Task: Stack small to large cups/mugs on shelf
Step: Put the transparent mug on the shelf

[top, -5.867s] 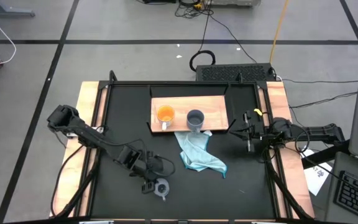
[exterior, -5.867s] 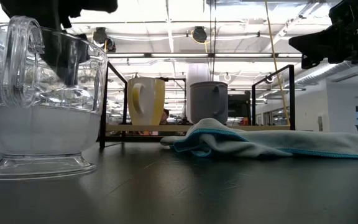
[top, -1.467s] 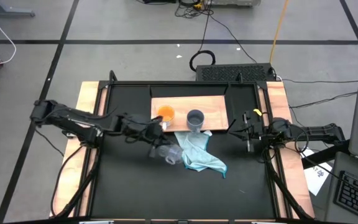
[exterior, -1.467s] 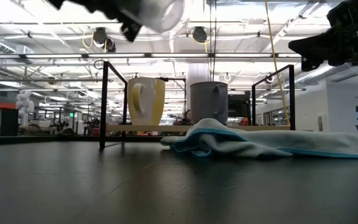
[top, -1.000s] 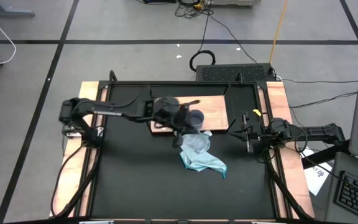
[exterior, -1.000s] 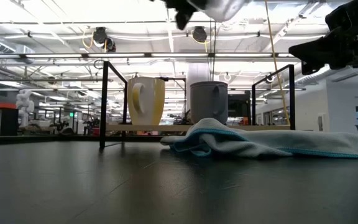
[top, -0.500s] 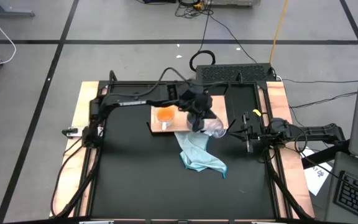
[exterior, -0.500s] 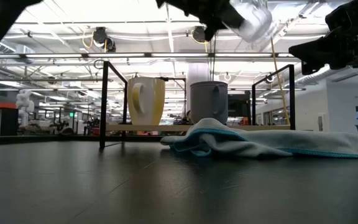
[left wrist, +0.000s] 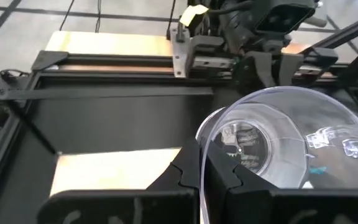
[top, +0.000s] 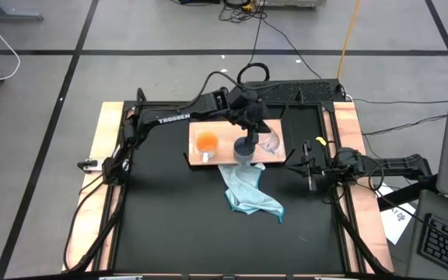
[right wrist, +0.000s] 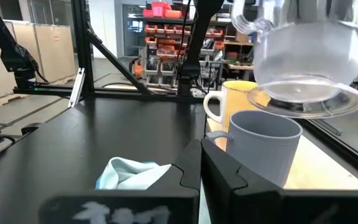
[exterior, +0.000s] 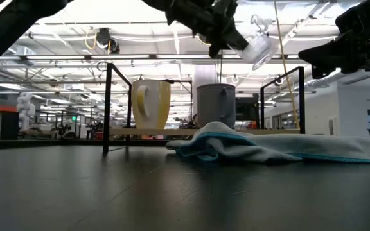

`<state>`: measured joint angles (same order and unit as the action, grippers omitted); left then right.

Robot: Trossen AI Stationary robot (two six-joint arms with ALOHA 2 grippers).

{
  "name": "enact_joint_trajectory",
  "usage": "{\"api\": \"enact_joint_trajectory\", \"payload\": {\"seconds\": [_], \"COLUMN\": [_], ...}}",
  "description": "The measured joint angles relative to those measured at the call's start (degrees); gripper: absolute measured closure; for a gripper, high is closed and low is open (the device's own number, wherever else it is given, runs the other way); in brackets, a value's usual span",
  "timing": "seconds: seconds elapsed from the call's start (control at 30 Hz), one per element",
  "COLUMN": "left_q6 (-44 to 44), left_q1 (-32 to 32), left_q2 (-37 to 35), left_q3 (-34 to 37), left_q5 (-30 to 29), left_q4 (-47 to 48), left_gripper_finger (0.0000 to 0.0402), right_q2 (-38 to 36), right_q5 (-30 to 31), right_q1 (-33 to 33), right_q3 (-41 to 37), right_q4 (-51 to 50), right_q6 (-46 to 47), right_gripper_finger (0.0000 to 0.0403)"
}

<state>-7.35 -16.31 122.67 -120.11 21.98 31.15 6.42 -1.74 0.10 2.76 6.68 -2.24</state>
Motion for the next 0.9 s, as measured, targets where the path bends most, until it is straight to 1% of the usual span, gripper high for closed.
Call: {"api": "enact_joint_trajectory", "payload": {"seconds": [0.23,0.37,0.47,0.63,0.77,0.9], "left_q6": [-0.3,-0.7,-2.6,-4.6,-4.7,-4.7], "left_q1": [-1.1,-0.1,1.2,5.6,9.6,14.1], "left_q2": [0.6,1.0,0.8,0.6,0.7,0.7], "left_q3": [-0.1,0.0,-0.5,-4.4,-5.0,-3.6], "left_q5": [-1.2,-1.3,-1.3,-1.5,-1.5,-2.5], "left_q4": [3.0,3.7,5.0,11.1,16.2,17.3], "left_gripper_finger": [0.0401,0.0401,0.0401,0.0401,0.0401,0.0401], "right_q2": [0.0,0.0,0.0,0.0,0.0,0.0], "right_q5": [0.0,0.0,0.0,0.0,0.0,0.0], "right_q1": [0.0,0.0,0.0,0.0,0.0,0.0], "right_q3": [0.0,0.0,0.0,0.0,0.0,0.0], "right_q4": [0.0,-0.1,0.0,0.0,-0.1,0.0], "right_q6": [-0.1,0.0,0.0,0.1,1.4,1.6], "right_gripper_finger": [0.0403,0.0403,0.0403,0.0403,0.0403,0.0403]}}
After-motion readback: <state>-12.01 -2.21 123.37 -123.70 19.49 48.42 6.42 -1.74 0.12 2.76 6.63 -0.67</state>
